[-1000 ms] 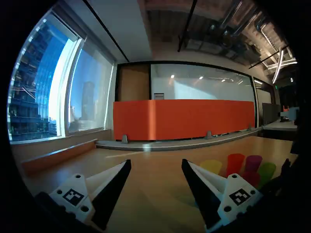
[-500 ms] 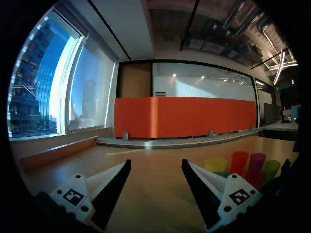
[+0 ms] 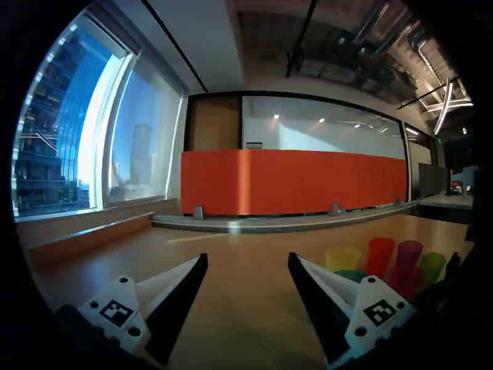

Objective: Pour water

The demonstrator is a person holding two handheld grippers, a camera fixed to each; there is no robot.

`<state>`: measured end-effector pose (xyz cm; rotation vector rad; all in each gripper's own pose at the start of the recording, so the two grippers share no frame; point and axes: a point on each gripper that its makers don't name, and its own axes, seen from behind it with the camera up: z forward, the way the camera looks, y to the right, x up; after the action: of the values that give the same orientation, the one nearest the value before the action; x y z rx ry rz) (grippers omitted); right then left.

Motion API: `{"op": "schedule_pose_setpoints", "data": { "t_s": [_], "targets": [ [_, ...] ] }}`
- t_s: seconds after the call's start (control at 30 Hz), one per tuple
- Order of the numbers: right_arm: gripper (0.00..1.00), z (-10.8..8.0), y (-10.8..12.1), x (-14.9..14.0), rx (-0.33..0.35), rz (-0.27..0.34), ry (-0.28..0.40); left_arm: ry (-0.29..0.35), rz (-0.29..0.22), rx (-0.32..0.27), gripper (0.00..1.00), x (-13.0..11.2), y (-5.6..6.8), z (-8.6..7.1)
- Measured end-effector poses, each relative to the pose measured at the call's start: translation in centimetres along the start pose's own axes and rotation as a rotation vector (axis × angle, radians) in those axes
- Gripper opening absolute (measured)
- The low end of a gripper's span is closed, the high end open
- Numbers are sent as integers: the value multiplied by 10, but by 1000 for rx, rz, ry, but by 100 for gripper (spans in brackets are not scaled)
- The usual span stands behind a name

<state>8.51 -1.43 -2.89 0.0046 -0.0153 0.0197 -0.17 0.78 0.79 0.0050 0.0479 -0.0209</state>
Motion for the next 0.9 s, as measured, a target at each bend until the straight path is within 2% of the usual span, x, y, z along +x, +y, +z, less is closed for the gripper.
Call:
{"op": "schedule_pose_setpoints", "data": {
  "t_s": [0.9],
  "targets": [
    [99,-5,2,-5,3,1,11,-27,6,1,96,-7,0,3]
  ]
}}
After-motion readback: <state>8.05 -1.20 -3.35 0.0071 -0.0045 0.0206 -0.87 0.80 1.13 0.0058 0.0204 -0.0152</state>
